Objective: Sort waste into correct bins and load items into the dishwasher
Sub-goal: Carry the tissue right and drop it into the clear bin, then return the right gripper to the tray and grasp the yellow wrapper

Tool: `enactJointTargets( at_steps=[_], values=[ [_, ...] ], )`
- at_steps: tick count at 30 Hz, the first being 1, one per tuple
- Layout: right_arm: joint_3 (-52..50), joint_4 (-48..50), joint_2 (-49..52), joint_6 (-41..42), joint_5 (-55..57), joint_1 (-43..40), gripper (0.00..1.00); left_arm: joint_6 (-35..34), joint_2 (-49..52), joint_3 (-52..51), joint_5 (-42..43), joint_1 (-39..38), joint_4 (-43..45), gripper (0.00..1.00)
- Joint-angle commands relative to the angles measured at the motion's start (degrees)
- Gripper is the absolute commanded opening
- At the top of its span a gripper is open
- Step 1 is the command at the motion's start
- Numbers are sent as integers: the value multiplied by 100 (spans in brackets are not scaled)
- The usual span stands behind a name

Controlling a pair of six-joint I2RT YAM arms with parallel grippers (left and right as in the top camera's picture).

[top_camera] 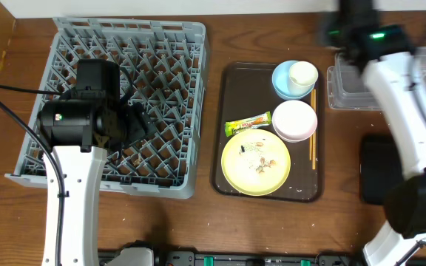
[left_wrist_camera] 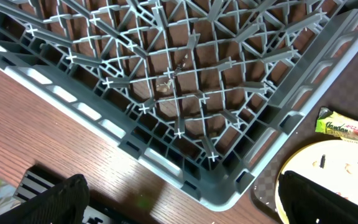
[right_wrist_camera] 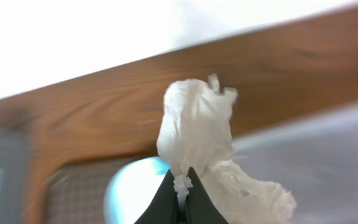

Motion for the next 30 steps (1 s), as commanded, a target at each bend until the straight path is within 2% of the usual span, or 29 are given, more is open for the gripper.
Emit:
enactJointTargets(
  at_steps=[1,3,4,6,7,8,10,12,14,15,17,18,20,21,22,26,30],
  values=[
    [-96,-315,343,407,-83,-597,2,74,13,-9,-74,31,-20,98],
    [-96,-387,474,398,-321,-927,2,74,13,-9,-72,31,-17,98],
    [-96,-396,531,398,-463,-1051,19,74,13,-9,-74,31,-20,98],
    [-96,-417,632,400,-544,-1182,62,74,13,-9,-74,31,-17,98],
    [-96,-431,662,402,-549,-1220,78,74,13,-9,-74,31,-20,98],
    [-96,-437,688,398,-566,-1250,99,72,13,-9,-74,31,-20,98],
    [-90,-459,671,188,-752,-1248,99,74,13,-11,-74,31,-20,98],
    [-85,-505,575,-332,-1410,-1244,99,74,13,-9,-74,31,-17,98],
    [-85,-483,334,-992,-2894,-1204,99,74,13,-11,-74,31,-20,98],
    [-85,-459,284,-1126,-3263,-1187,99,72,13,-11,-74,31,-17,98],
    [-85,-372,92,-2114,-5058,-977,99,74,13,-9,-74,31,-20,98],
    [-85,-409,55,-2321,-5311,-835,99,74,13,-9,-72,31,-20,98],
    [-87,-693,39,-2472,-4907,-350,88,74,13,-11,-74,31,-17,98],
    [-98,-872,70,-2470,-4419,-76,84,74,13,-9,-72,31,-17,98],
    [-155,-1128,142,-2468,-3475,422,82,74,13,-11,-74,31,-17,98],
    [-503,-1062,398,-2448,-1709,1552,85,74,13,-9,-74,31,-17,98],
    [-586,-1027,769,-2450,-872,2312,86,74,13,-11,-72,31,-20,98]
  ],
)
